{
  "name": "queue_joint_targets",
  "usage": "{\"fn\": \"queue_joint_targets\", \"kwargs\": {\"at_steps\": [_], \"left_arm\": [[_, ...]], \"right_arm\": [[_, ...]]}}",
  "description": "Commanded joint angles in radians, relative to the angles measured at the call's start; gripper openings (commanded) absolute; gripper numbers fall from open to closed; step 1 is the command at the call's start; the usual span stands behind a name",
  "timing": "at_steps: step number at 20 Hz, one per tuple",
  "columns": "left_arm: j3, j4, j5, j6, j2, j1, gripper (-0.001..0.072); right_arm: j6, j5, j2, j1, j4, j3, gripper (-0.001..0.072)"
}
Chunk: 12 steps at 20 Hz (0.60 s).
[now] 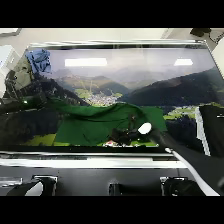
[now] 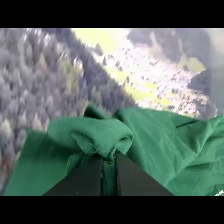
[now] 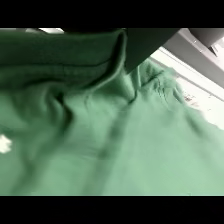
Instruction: Fold the clothes and pants, and hang the long-sleeved shirts on hangers.
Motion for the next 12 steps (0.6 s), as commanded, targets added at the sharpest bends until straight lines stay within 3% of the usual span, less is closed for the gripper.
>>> {"fn": "queue_joint_targets", "kwargs": {"at_steps": [1, 3, 5, 7, 9, 12], "left_arm": [[0.119, 0.000, 0.034, 0.036, 0.039, 0.025, 0.0031], [0.258, -0.001, 0.066, -0.008, 0.076, 0.062, 0.0031], [0.420, 0.000, 0.080, -0.117, 0.127, 0.108, 0.0031], [0.520, 0.000, 0.079, -0.167, 0.187, 0.127, 0.0031], [0.530, 0.000, 0.053, -0.231, 0.256, 0.109, 0.0031], [0.530, 0.000, -0.015, -0.234, 0.317, 0.060, 0.0031]], "right_arm": [[0.086, 0.115, 0.180, -0.182, -0.379, 0.167, 0.0029], [0.103, 0.172, 0.322, -0.365, -0.559, 0.368, 0.0030], [0.103, 0.150, 0.452, -0.520, -0.644, 0.584, 0.0030], [0.093, 0.149, 0.556, -0.615, -0.697, 0.748, 0.0031], [0.097, 0.147, 0.642, -0.636, -0.701, 0.795, 0.0031], [0.130, 0.220, 0.696, -0.636, -0.695, 0.795, 0.0031]]}}
